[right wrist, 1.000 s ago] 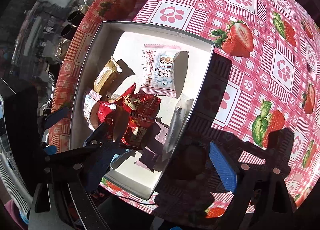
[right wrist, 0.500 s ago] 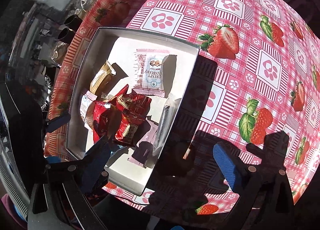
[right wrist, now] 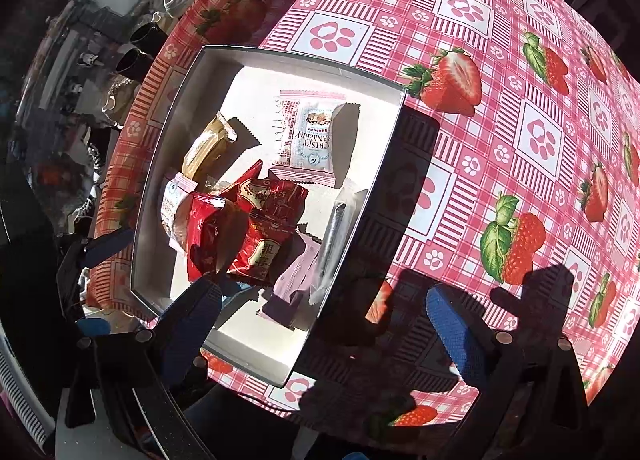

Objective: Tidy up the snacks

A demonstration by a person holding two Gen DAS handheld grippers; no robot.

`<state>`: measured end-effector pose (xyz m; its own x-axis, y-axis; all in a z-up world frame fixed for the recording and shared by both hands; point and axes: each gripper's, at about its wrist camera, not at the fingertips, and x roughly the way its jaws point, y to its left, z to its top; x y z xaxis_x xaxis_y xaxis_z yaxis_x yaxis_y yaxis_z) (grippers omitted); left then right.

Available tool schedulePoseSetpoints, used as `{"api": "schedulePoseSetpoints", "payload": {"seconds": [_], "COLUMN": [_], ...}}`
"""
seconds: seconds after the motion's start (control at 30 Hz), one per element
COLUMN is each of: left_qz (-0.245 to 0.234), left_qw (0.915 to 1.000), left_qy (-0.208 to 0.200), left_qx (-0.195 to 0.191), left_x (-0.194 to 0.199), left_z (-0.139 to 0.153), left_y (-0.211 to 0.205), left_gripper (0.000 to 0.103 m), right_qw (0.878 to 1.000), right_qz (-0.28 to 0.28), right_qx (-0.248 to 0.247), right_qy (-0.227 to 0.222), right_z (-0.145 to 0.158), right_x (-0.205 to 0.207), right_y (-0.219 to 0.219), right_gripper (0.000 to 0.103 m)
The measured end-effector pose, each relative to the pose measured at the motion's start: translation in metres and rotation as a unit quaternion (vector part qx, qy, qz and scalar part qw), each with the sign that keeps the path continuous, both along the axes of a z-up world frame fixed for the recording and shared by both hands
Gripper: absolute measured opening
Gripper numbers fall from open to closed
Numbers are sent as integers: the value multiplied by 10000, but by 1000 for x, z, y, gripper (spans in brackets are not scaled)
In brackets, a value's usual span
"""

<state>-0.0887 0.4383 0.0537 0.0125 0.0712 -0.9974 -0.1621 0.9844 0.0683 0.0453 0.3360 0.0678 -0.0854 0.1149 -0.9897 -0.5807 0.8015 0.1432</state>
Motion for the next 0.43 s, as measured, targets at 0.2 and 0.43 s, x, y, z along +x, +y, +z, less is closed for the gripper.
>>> {"api": "schedulePoseSetpoints", "payload": {"seconds": [0.2, 0.43], "left_qz": [8, 89], "left_qw": [10000, 9997], "left_qy": [42, -185], "left_qx": [-8, -135], "left_x": [1, 0], "left_z": [-2, 5], "left_y": [1, 5], "left_gripper": [83, 83], "right_qw": [10000, 10000], "right_qz": [-17, -24], "right_qx": [2, 5], "right_qy": [32, 71], "right_z": [-1, -3], "right_x": [0, 0], "right_y": [-1, -2], "right_gripper": [103, 103]}}
